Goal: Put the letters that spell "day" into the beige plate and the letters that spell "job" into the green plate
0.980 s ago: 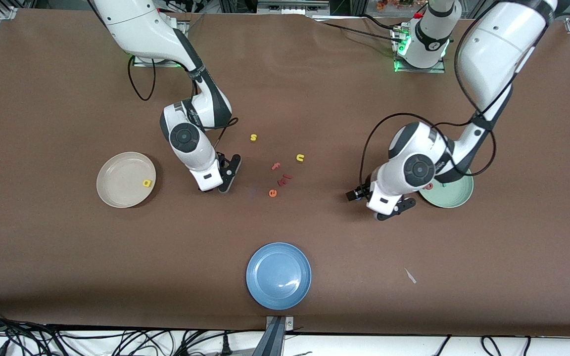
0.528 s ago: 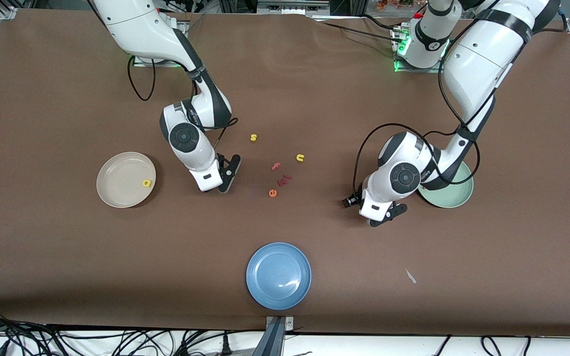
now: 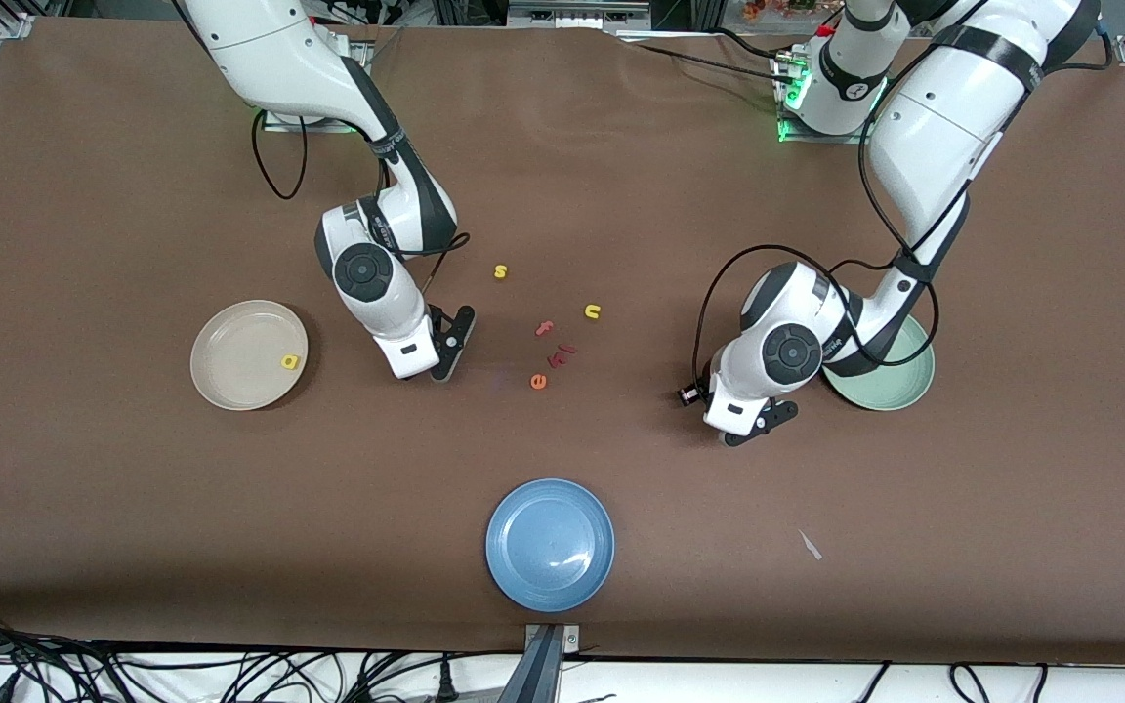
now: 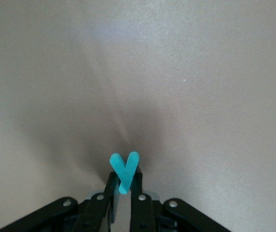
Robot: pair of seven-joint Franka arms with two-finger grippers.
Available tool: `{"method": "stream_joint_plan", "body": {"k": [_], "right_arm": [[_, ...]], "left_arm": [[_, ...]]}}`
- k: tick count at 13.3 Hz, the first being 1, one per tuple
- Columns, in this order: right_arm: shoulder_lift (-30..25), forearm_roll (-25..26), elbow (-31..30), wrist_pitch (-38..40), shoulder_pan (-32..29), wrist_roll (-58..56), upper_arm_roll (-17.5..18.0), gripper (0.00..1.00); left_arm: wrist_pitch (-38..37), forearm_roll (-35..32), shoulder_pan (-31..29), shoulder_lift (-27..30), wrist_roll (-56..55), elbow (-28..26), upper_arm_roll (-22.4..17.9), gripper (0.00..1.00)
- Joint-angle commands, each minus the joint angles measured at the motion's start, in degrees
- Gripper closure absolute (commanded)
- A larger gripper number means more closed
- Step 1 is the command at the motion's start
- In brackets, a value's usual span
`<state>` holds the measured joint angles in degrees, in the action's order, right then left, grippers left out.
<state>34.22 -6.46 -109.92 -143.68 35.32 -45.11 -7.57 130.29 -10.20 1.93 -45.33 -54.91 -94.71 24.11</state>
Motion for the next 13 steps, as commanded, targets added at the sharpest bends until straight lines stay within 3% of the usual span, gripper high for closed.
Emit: {"method": "stream_joint_plan", "body": {"k": [1, 2, 5, 8, 10, 13], "right_arm": [[-0.38, -1.01, 1.2, 1.73, -0.51, -0.24, -1.65, 1.0], [-1.17, -1.1, 1.2, 2.6, -0.51, -0.24, -2.96, 1.0], [-4.42, -3.11, 1.9, 8.48, -0.6, -0.24, -7.61, 1.0], [-7.41, -3.82, 1.81, 16.04, -0.51, 0.02, -13.42, 1.0], [-8.38, -3.83, 1.2, 19.03, -0.51, 1.42, -16.93, 1.0], [-8.21, -3.91, -0.11, 21.51, -0.6, 2.31, -21.95, 1.0]], "left_arm": [[-1.35, -0.17, 0.88, -0.37, -0.46, 1.02, -0.55, 0.87], [-1.7, -0.26, 0.79, -0.11, -0.2, 1.02, -0.55, 1.0], [-9.23, -3.15, -0.34, 4.0, 1.81, 1.28, -0.2, 1.0], [-24.25, -1.23, -5.6, 11.03, 15.23, 1.19, 0.15, 1.0], [-32.08, -1.22, -10.08, 12.46, 25.07, 0.41, 0.06, 1.0], [-32.74, -2.97, -17.56, 12.99, 33.8, -4.15, 0.06, 1.0]]}}
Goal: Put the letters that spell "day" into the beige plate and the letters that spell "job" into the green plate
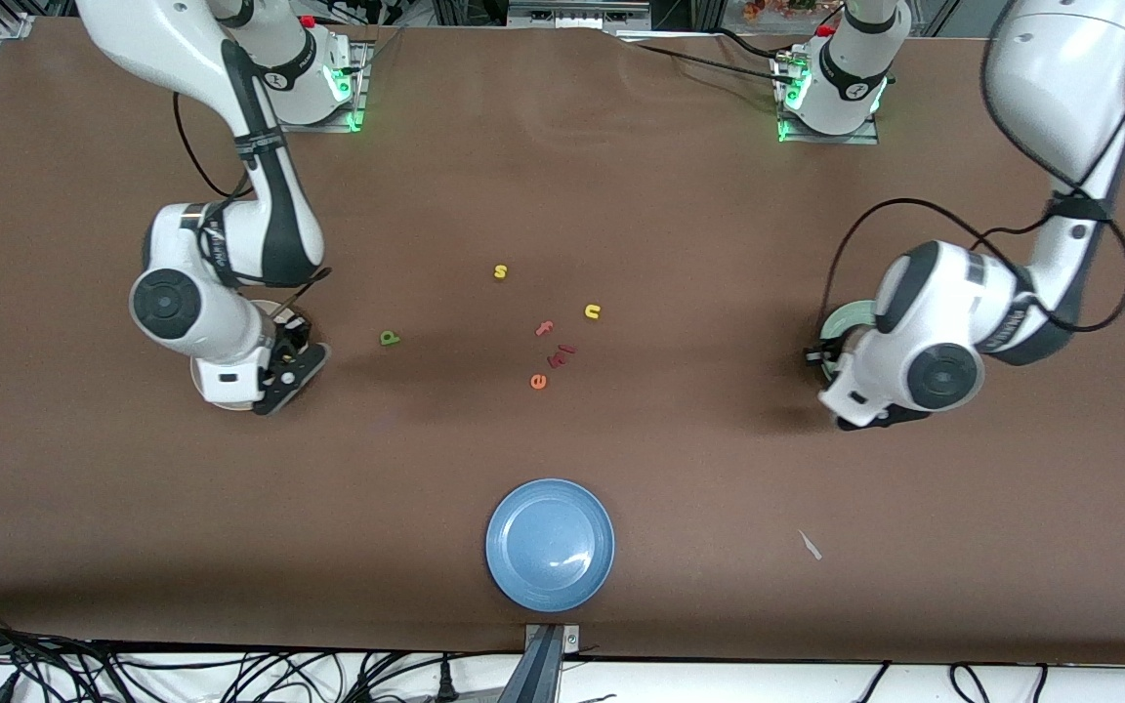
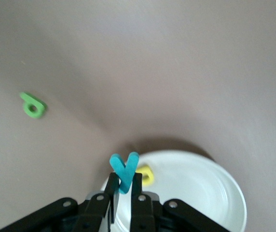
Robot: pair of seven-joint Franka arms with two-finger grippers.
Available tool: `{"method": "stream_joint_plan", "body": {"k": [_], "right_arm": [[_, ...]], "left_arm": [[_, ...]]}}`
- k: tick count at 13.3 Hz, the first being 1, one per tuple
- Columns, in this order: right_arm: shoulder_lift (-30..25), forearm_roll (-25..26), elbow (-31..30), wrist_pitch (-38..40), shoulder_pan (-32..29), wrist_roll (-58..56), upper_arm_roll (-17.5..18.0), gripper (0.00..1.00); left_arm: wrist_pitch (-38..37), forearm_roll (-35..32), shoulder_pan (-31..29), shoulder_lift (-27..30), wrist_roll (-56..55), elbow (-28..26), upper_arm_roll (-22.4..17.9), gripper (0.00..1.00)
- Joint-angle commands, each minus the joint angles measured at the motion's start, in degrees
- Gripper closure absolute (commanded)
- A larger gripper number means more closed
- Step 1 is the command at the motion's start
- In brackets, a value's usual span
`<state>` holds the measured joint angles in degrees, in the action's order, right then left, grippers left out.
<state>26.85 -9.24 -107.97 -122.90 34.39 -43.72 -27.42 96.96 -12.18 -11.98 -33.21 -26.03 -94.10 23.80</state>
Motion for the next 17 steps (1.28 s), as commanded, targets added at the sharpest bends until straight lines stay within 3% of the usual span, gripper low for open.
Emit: {"method": "stream_joint_plan", "body": {"k": [1, 3, 4, 5, 6, 7, 11, 15, 17], "right_arm": [[-0.57, -1.57, -2.94, 0.38, 0.32, 0.91, -2.99, 1.0], [0.48, -1.93, -3.65, -0.14, -1.25, 0.91, -3.35, 0.95], [1.1, -1.93, -3.57, -0.15, -2.04, 0.91, -3.35, 0.68], [1.1, -2.1, -3.48, -0.15, -2.14, 0.91, -3.35, 0.14], [0.93, -2.45, -3.22, 0.64, -2.05, 0.91, -3.17, 0.0], [0.58, -2.63, -3.04, 0.82, -1.7, 1.0, -2.91, 0.0], [0.49, -2.63, -1.63, 0.91, -0.47, 0.83, -0.19, 0.0], [0.66, -2.54, -1.19, -0.14, -0.38, 0.04, 5.26, 0.0], [0.66, -2.37, -1.37, -1.28, -0.38, -0.31, 7.02, 0.0]], "left_arm": [[1.55, -1.78, -5.4, 0.87, 6.59, -5.82, 0.37, 1.0], [2.44, -1.79, -6.56, 0.52, 7.75, -7.23, 0.37, 1.0], [3.14, -1.79, -6.91, 0.17, 7.75, -8.46, 0.37, 0.96], [5.06, -1.79, -7.69, -0.18, 7.75, -9.08, 0.37, 0.84], [5.34, -1.79, -7.79, -0.27, 7.75, -9.26, 0.37, 0.48], [5.43, -1.79, -7.88, -0.18, 7.75, -8.91, 0.37, 0.0], [4.46, -1.17, -7.27, 3.76, 7.92, -2.87, 0.99, 0.0], [0.52, -1.0, -7.18, 4.3, 8.45, 12.67, 4.41, 0.0], [0.51, -1.0, -6.39, 4.3, 8.54, 17.79, 4.59, 0.0]]}}
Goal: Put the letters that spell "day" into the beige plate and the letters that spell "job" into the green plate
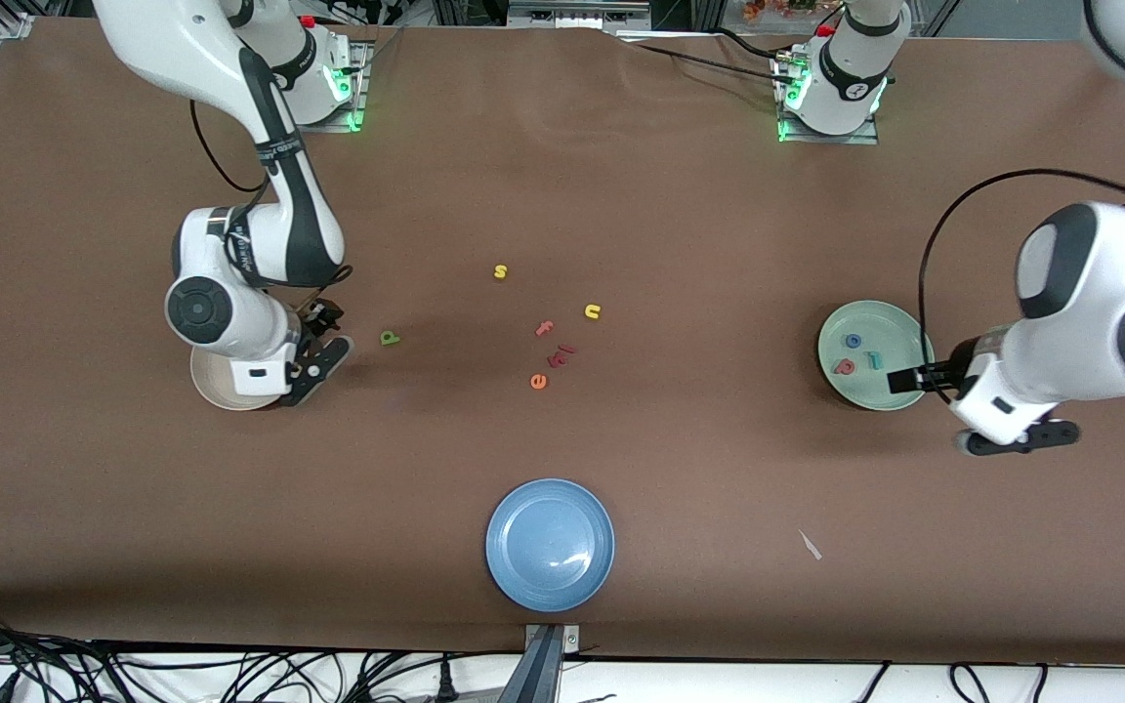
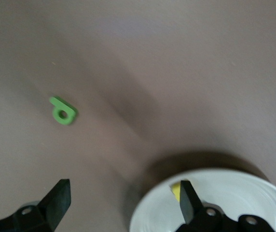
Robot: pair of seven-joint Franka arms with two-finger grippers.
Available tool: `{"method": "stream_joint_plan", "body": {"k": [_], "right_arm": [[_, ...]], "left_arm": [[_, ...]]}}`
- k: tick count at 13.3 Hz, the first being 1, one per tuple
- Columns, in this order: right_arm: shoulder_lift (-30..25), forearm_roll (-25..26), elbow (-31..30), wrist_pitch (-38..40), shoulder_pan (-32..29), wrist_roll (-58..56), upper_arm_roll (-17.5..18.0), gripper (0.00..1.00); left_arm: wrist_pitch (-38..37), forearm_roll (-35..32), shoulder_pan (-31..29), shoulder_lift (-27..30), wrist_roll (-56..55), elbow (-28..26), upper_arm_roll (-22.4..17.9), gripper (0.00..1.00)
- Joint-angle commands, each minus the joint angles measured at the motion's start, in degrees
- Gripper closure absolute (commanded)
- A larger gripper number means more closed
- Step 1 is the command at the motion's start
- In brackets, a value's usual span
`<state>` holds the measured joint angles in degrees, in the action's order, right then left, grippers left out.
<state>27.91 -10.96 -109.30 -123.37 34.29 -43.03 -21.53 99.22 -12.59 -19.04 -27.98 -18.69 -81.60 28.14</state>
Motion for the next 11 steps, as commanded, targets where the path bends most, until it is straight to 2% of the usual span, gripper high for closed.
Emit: {"method": "stream_joint_plan", "body": {"k": [1, 4, 5, 8, 11], "right_arm": [[-0.4, -0.64, -0.12, -1.6, -0.28, -2.48, 2.36, 0.0], [-0.05, -0.73, -1.26, -5.99, -0.19, -8.54, 4.12, 0.0], [-0.4, -0.64, -2.48, -7.74, -0.1, -10.13, 4.91, 0.0], [-1.19, -0.81, -9.33, -19.51, -0.1, -17.95, 6.32, 0.0], [-1.01, -0.81, -10.4, -20.86, -0.1, -19.54, 7.99, 0.0]], "left_arm": [[-1.74, -0.6, 1.02, -0.94, 1.28, 7.22, 0.25, 0.0], [-1.83, -0.77, 1.2, -0.94, 2.68, 9.97, 0.95, 0.0], [-2.35, -0.86, 1.11, -0.85, 6.87, 9.97, 0.86, 0.0], [-5.61, -0.6, 0.93, -0.06, 13.32, 12.32, 0.69, 0.0], [-5.61, -1.04, 1.11, -0.15, 13.5, 15.06, 0.42, 0.0]]}}
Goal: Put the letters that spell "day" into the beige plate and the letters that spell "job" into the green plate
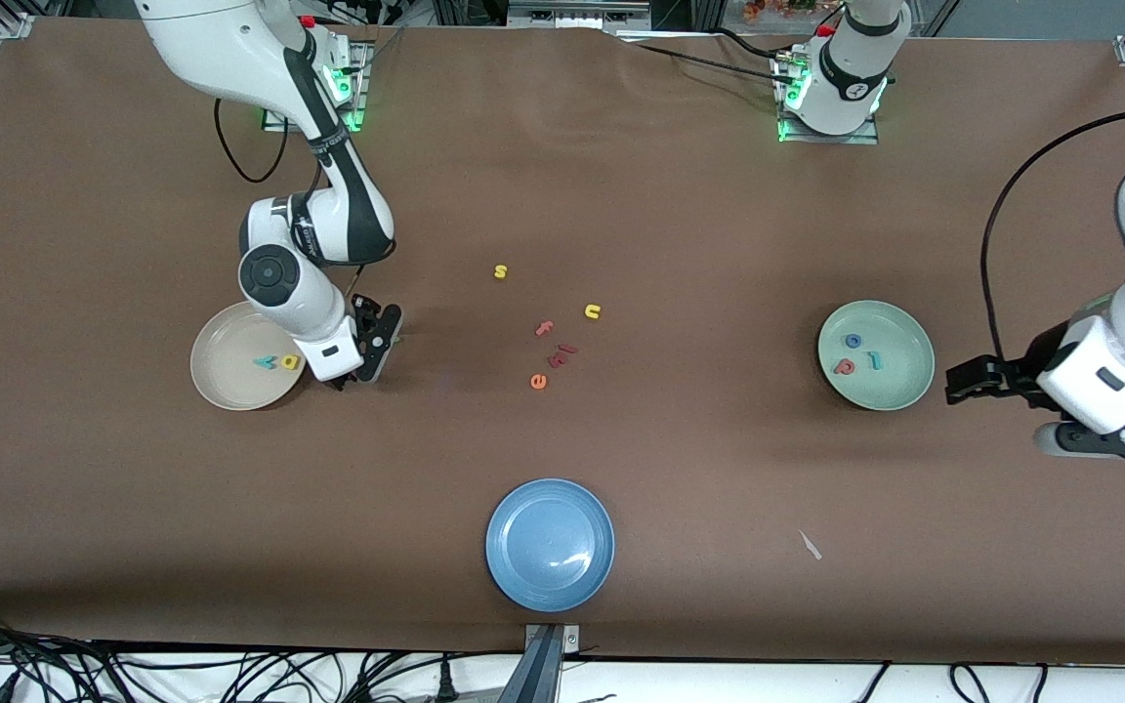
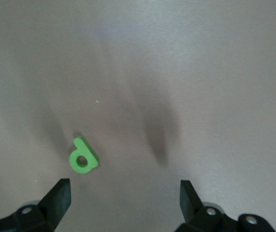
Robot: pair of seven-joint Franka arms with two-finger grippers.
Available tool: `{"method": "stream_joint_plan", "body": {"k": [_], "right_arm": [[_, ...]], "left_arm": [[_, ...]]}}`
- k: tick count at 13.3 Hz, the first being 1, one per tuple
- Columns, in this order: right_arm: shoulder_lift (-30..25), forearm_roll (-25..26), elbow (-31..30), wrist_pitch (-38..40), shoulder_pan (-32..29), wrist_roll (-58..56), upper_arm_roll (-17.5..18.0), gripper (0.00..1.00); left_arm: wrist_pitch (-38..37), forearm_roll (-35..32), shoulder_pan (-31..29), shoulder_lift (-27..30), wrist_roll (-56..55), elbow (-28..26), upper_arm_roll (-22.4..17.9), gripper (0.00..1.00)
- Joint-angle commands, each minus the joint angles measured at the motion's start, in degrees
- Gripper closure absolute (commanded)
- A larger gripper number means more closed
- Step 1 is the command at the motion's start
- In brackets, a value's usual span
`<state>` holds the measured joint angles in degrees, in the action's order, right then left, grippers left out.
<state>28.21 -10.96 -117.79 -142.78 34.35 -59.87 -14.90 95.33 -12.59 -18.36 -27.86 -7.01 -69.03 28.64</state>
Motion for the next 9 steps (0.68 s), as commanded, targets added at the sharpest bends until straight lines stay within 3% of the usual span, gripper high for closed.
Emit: {"method": "stream_joint_plan", "body": {"k": [1, 6, 9], "right_arm": [[-1.31, -0.81, -2.35, -1.54, -0.16, -2.71, 1.63, 0.0], [-0.96, -0.73, -4.63, -3.29, -0.16, -7.08, 2.68, 0.01], [-1.22, -0.73, -5.87, -4.96, -0.16, -8.24, 2.77, 0.08]], "left_arm": [[-1.64, -0.95, 0.43, -0.35, 1.91, 3.02, -0.16, 0.0], [-1.46, -0.51, 0.69, -0.53, 1.65, 3.99, -0.07, 0.0], [-1.28, -0.51, 0.6, -0.53, 1.03, 4.08, -0.16, 0.0]]}}
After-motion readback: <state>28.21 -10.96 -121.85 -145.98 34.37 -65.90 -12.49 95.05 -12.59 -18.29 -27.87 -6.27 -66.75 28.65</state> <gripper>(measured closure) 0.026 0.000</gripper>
